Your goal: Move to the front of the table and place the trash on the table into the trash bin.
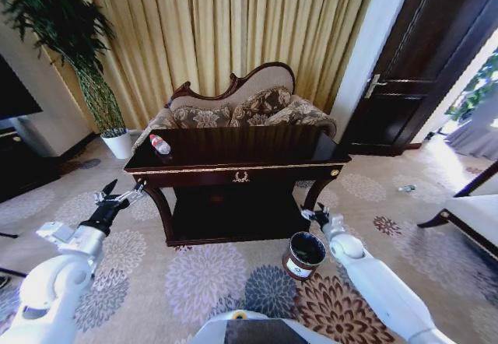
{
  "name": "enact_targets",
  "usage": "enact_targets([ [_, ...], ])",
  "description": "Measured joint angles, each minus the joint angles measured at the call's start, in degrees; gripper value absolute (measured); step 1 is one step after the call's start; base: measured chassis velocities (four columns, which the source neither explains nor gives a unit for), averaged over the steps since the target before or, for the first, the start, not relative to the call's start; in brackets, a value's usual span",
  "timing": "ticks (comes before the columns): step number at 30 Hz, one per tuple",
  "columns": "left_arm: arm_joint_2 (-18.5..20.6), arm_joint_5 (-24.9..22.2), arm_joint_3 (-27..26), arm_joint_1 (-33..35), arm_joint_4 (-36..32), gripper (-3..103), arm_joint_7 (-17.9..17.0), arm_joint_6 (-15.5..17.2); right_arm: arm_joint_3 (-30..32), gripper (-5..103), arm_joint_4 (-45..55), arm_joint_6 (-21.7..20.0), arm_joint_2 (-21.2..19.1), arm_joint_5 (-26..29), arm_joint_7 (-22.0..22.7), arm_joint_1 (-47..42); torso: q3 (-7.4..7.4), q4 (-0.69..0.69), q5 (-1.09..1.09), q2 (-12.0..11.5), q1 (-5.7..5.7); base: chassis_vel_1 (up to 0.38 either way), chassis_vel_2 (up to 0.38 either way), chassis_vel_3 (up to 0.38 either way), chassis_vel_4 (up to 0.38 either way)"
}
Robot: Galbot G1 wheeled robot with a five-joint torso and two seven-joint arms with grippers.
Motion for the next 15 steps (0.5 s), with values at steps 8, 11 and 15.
enact_targets([
  [8, 0.7, -0.3, -0.5, -0.1, -2.4, 100, -2.0, 0.5, 0.2, 100, 12.9, -2.1, -2.4, 2.5, 3.3, 1.3, 0.0, -0.02, 0.02, 0.0, 0.0, 0.0, 0.0, 0.0, 0.0],
  [11, 1.5, -0.7, -0.5, -0.5, -3.1, 100, -4.7, 1.5, -0.1, 100, 18.4, -2.0, -3.7, 2.5, 4.7, 1.4, 0.0, -0.01, 0.01, 0.0, 0.0, 0.0, 0.0, 0.0, 0.0],
  [15, 2.6, -1.4, -1.0, -0.7, -3.1, 100, -5.6, 2.0, 0.6, 100, 21.6, -2.0, -4.0, 2.6, 6.3, 0.9, 0.0, 0.0, 0.01, 0.0, 0.0, 0.0, 0.0, 0.0, 0.0],
])
